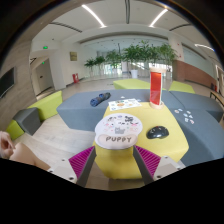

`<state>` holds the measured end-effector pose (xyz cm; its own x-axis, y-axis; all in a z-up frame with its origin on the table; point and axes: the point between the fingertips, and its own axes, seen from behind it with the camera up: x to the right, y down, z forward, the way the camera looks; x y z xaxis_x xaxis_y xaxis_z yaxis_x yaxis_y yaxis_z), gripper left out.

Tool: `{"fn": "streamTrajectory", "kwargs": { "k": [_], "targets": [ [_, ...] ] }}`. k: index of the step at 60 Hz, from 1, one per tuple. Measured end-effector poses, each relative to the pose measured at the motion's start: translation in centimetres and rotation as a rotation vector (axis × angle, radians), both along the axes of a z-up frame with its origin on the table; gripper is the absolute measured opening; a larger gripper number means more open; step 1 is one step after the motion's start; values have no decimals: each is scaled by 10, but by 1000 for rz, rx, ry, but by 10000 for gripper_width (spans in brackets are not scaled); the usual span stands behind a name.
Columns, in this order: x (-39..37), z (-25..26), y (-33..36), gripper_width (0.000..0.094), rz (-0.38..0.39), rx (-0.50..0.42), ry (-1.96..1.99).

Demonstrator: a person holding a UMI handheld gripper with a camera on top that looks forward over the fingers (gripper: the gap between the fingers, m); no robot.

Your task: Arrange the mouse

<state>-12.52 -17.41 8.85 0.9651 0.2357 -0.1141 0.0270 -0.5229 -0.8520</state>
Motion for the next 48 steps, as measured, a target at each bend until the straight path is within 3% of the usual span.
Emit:
{"fn": "streamTrajectory", "kwargs": {
  "k": [17, 36, 48],
  "targets": [
    [31, -19, 12, 809, -50, -34, -45],
    [131, -85, 85, 814, -191, -131, -80],
    [140, -82, 126, 812, -227, -141, 8]
  ]
}}
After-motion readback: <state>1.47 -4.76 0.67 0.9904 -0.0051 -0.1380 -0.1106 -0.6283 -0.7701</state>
